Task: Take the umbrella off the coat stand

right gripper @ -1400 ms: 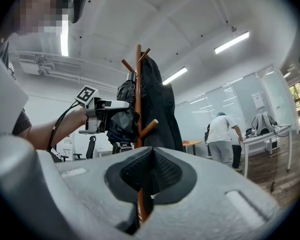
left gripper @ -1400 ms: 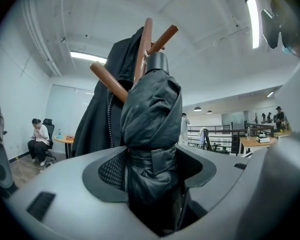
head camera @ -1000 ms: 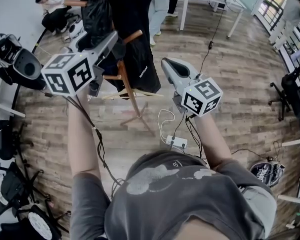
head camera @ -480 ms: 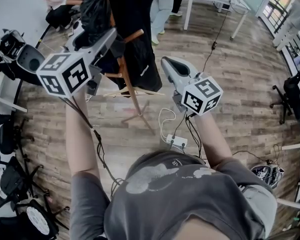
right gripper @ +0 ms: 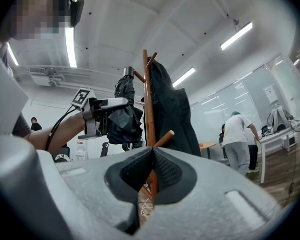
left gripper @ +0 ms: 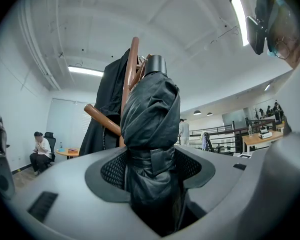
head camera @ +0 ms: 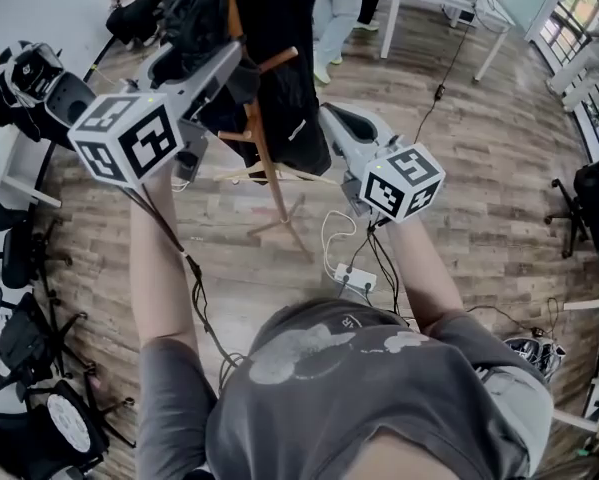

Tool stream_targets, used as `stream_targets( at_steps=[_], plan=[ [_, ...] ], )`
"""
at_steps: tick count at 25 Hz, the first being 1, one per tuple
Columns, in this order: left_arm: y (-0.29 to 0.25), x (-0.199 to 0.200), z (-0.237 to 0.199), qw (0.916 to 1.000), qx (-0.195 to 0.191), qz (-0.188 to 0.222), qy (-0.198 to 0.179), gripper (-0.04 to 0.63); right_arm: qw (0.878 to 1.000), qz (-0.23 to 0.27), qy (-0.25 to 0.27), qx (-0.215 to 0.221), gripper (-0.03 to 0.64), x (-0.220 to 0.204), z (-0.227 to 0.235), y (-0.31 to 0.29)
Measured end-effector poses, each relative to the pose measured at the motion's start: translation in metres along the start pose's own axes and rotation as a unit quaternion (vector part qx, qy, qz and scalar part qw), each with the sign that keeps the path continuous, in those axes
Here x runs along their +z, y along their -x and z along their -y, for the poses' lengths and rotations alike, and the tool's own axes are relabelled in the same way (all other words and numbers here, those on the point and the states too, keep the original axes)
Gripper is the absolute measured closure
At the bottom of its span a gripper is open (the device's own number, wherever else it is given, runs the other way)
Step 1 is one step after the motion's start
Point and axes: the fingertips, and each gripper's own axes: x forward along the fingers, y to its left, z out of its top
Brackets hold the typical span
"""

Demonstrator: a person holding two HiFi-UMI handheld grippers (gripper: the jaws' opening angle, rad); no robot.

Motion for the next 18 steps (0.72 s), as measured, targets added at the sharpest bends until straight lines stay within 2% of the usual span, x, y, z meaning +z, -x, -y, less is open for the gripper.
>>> stream_targets(
  at_steps=[6,10,18],
  plan=[
    [0.003,0.01,0.013,1.0,-0.003,0.003,0.001,0.321,1.0,0.004,-0.002,0.006,0.618,0.006,-0.006,0.008],
    [0.009,0.015,0.028,0.9996,-0.012,0.017,0.02,0.321,1.0,0.004,-0.006,0.008,0.618,0.009,-0.006,0.017],
    [0.019,0.018,0.056,0.9992,0.0,0.032,0.023,0.321,1.0,0.003,-0.011,0.025,0.618,0.009,-0.008,0.04]
  ],
)
